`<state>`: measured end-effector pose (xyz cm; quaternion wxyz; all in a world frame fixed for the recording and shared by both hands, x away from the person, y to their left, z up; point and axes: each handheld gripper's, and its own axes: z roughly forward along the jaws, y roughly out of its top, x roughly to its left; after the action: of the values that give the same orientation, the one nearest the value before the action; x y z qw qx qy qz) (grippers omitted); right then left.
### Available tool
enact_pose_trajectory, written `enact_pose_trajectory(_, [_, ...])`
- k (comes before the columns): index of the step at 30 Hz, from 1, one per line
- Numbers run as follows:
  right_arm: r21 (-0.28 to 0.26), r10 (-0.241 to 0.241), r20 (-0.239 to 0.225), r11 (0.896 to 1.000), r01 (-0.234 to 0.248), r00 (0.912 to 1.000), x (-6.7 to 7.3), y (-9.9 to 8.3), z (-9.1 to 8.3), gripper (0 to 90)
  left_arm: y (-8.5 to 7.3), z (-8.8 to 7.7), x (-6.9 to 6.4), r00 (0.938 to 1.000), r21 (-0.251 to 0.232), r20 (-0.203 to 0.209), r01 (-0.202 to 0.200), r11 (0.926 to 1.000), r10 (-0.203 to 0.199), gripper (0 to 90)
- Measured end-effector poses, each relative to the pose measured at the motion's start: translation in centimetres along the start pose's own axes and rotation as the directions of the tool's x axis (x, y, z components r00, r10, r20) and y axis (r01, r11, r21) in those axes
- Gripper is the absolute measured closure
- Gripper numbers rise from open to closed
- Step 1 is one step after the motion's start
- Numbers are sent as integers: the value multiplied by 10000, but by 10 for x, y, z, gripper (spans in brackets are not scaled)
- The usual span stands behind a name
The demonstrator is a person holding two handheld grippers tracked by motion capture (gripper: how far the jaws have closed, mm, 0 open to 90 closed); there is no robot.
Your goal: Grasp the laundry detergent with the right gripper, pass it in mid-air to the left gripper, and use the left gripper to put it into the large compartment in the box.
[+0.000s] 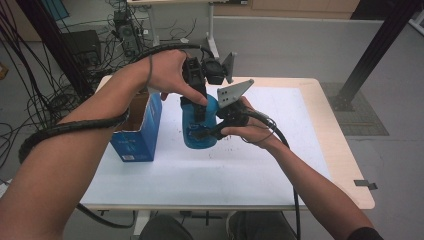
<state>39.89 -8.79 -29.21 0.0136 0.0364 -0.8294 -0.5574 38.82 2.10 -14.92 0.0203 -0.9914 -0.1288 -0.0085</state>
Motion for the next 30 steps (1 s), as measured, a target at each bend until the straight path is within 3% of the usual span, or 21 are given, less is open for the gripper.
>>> enact_pose_trajectory(14, [30, 16, 68, 10000, -16, 10000, -1, -2, 0, 433, 2, 2, -1, 9999, -35, -143, -6, 10000, 6, 364])
enact_pose_trajectory(30, [209, 64, -61, 9998, -63, 10000, -1, -4, 1, 425, 3, 6, 0, 10000, -103, 37, 75, 9999, -75, 368])
